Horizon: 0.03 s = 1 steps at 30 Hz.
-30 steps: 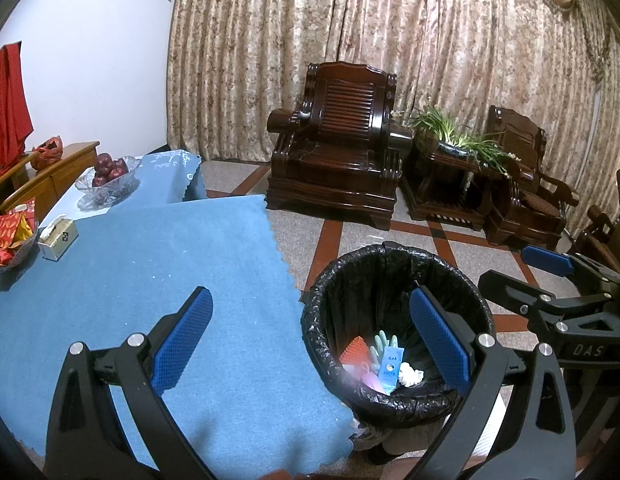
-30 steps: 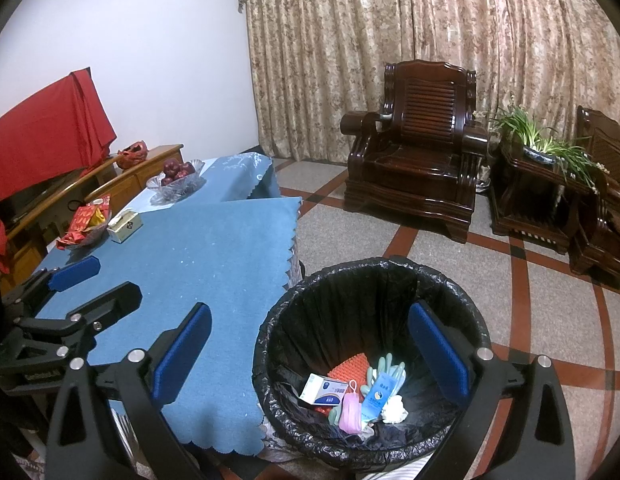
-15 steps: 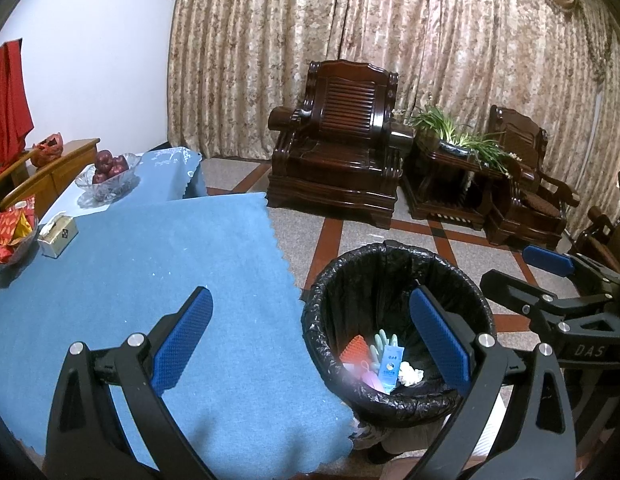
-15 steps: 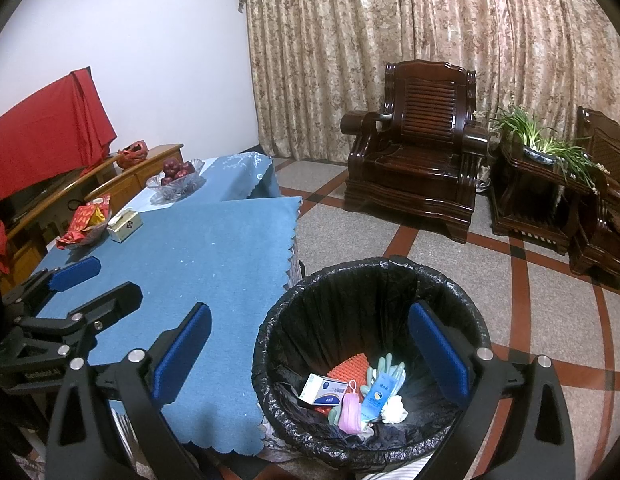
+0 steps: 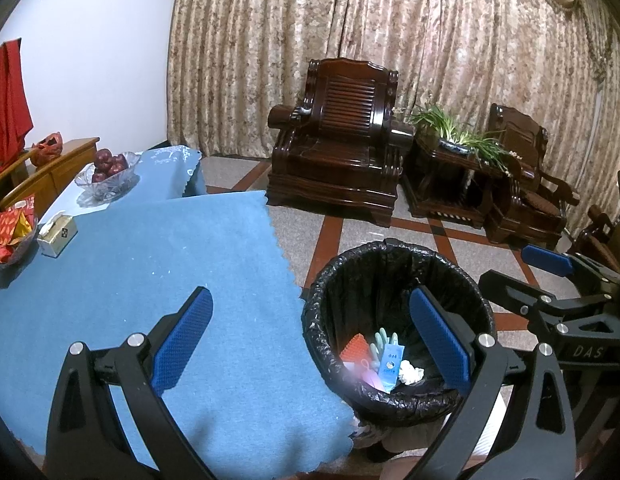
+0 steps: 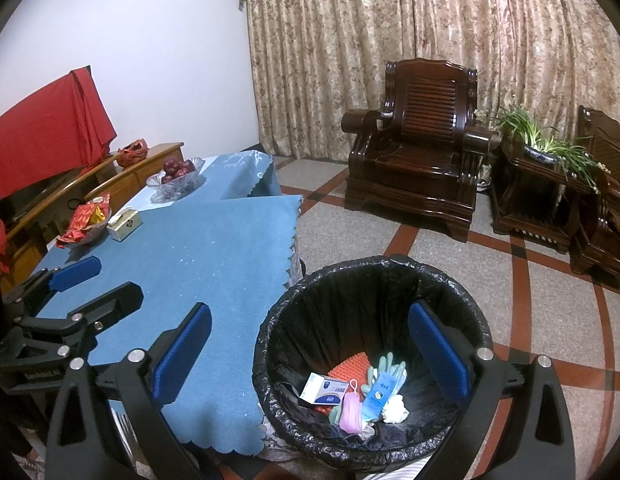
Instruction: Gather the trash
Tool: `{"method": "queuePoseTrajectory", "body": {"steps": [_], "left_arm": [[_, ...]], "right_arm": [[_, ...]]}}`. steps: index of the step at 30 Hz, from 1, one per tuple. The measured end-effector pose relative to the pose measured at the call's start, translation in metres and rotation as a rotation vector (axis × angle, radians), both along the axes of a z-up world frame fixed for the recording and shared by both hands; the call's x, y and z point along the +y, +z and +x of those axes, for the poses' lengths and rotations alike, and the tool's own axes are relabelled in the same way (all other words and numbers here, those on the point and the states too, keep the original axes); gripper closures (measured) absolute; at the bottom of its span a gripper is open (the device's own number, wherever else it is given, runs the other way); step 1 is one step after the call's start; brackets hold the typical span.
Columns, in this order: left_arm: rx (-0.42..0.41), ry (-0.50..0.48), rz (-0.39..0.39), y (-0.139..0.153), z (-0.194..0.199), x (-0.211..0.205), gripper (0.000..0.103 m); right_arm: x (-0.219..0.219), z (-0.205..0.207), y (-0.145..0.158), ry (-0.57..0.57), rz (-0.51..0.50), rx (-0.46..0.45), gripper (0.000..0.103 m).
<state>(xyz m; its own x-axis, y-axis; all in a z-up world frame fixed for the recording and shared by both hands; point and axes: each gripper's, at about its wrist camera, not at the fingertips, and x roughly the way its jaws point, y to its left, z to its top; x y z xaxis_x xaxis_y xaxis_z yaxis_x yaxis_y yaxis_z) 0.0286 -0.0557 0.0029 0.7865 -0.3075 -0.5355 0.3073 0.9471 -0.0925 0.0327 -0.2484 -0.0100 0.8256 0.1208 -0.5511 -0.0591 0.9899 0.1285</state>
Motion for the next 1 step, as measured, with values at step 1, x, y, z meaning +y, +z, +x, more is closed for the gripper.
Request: {"method": "queuePoseTrajectory", "body": {"steps": [1], "left_arm": [[0.000,0.000,0.000,0.0000,0.0021,-0.0006,0.007]], "right_arm": [[0.0002,0.0000,0.0001,0.000,0.000,0.000,0.006]]}}
